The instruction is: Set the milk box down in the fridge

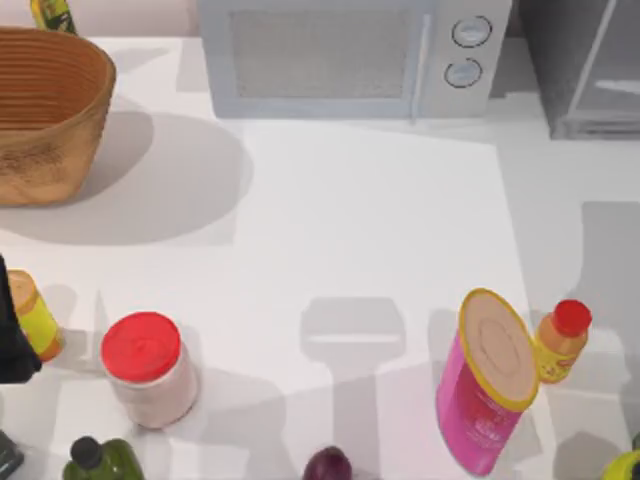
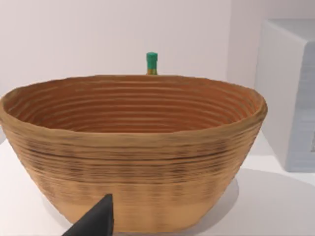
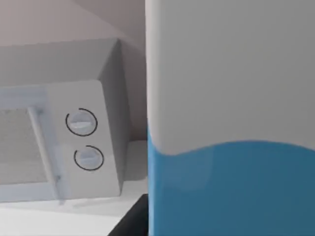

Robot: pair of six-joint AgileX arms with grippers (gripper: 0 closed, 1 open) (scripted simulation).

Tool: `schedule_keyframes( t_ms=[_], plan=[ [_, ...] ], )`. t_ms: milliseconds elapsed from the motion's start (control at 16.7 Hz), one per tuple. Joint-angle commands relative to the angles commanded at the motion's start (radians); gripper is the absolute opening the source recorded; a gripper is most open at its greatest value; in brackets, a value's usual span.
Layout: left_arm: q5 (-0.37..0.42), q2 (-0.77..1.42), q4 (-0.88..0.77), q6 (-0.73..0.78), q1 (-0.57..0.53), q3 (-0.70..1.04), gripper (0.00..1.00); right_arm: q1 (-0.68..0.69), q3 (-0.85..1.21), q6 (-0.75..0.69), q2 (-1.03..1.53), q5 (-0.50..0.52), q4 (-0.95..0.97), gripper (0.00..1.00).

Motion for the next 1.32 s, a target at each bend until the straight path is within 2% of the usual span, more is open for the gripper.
schedule_keyframes(
  t_ms=[360, 780, 1020, 1320],
  plan=[
    [0.0, 0.0, 0.0, 0.0, 0.0, 0.0, 1.0, -0.171, -0.284, -0.09, -0.343, -0.158, 0.014, 0.0],
    [0.0, 0.0, 0.0, 0.0, 0.0, 0.0, 1.0, -0.186, -0.312, -0.096, -0.367, -0.173, 0.015, 0.0],
    [0.0, 0.0, 0.0, 0.0, 0.0, 0.0, 1.0, -0.203, -0.259, -0.097, -0.263, -0.187, 0.08, 0.0],
    [0.0, 0.0, 0.0, 0.0, 0.0, 0.0, 1.0, -0.254, -0.097, -0.097, 0.093, -0.229, 0.28, 0.0]
  ],
)
